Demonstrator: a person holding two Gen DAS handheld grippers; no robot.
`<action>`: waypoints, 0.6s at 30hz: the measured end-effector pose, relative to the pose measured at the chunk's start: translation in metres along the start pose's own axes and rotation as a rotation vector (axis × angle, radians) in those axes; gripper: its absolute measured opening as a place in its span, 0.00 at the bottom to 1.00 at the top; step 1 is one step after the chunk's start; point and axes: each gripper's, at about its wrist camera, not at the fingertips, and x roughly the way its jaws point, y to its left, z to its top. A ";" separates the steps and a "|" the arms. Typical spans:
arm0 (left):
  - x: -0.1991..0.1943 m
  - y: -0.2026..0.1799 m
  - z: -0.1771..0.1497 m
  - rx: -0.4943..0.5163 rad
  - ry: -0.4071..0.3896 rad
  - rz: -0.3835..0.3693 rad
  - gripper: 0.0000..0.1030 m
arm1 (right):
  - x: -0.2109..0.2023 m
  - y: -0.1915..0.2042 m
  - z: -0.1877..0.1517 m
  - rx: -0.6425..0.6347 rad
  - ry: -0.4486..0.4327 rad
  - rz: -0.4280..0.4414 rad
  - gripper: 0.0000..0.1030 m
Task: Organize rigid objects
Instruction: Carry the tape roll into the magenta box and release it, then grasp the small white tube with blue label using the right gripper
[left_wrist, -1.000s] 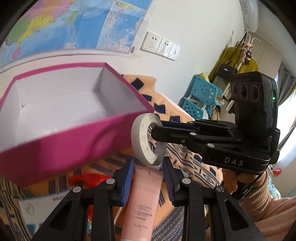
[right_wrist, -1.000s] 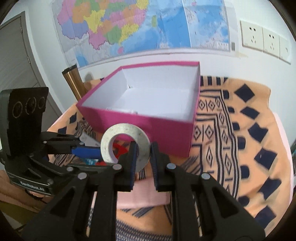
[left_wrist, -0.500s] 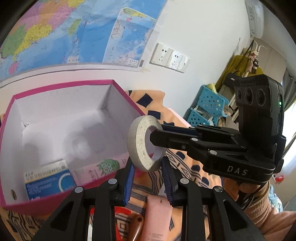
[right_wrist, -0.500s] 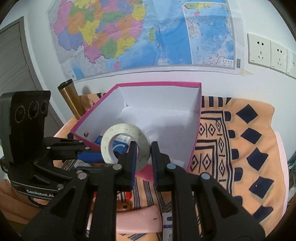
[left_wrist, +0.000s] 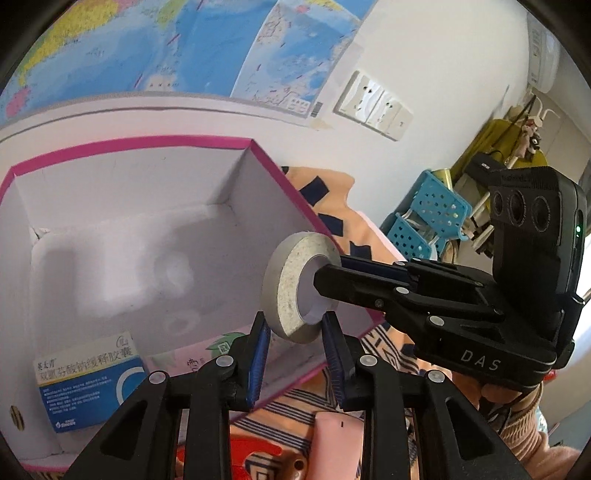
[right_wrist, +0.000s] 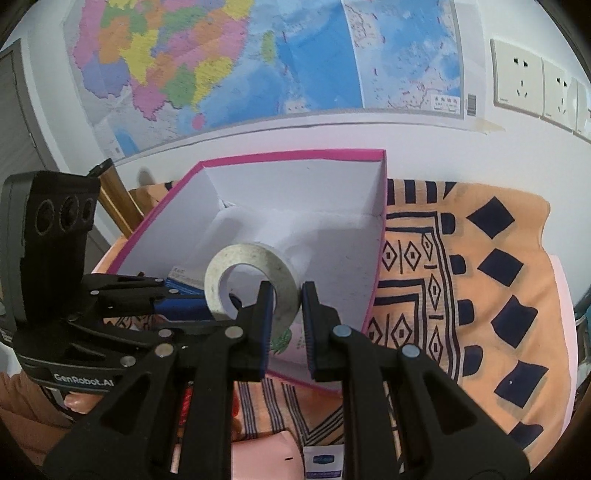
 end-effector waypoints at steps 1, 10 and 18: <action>0.002 0.001 0.001 -0.002 0.005 0.002 0.28 | 0.002 -0.001 0.000 0.002 0.009 -0.004 0.17; 0.013 0.010 0.002 -0.028 0.047 0.007 0.28 | 0.015 -0.004 -0.002 -0.001 0.078 -0.072 0.18; 0.018 0.016 0.003 -0.048 0.056 0.028 0.28 | 0.007 -0.002 0.001 0.023 0.047 -0.103 0.42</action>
